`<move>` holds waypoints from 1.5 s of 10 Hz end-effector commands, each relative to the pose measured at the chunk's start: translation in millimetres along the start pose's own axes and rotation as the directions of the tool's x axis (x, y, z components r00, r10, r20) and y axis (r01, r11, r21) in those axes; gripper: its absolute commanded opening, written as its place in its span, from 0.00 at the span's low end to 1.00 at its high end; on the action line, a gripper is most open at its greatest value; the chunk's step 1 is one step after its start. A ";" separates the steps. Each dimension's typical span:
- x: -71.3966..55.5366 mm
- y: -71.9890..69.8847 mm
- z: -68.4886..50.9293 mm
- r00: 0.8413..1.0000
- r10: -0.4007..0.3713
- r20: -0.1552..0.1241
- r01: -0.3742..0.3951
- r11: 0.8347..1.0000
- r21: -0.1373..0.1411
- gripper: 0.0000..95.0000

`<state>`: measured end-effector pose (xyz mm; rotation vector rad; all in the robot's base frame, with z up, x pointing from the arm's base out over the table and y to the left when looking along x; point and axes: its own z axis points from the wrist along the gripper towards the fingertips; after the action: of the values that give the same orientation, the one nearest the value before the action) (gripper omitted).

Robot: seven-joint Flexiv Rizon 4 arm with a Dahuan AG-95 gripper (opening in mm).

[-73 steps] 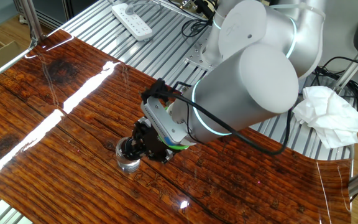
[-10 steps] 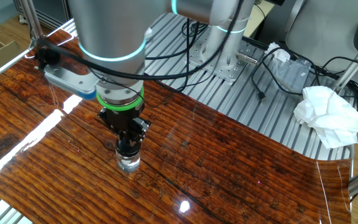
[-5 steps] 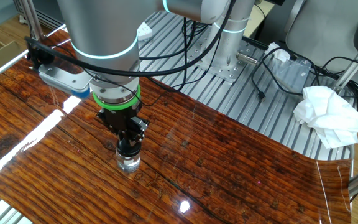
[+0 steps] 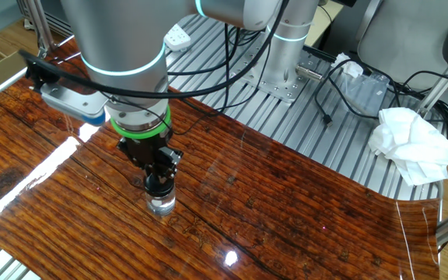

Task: Screw the lid onto the jar

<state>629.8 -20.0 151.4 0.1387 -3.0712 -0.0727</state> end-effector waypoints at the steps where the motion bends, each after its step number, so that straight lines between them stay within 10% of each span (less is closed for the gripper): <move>1: 1.1 -0.5 0.3 1.000 0.001 -0.001 -0.001 1.000 0.000 0.00; 15: 4.2 1.8 2.0 1.000 0.004 0.000 -0.004 1.000 -0.006 0.00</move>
<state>624.7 -18.8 149.8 0.1333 -3.0737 -0.0823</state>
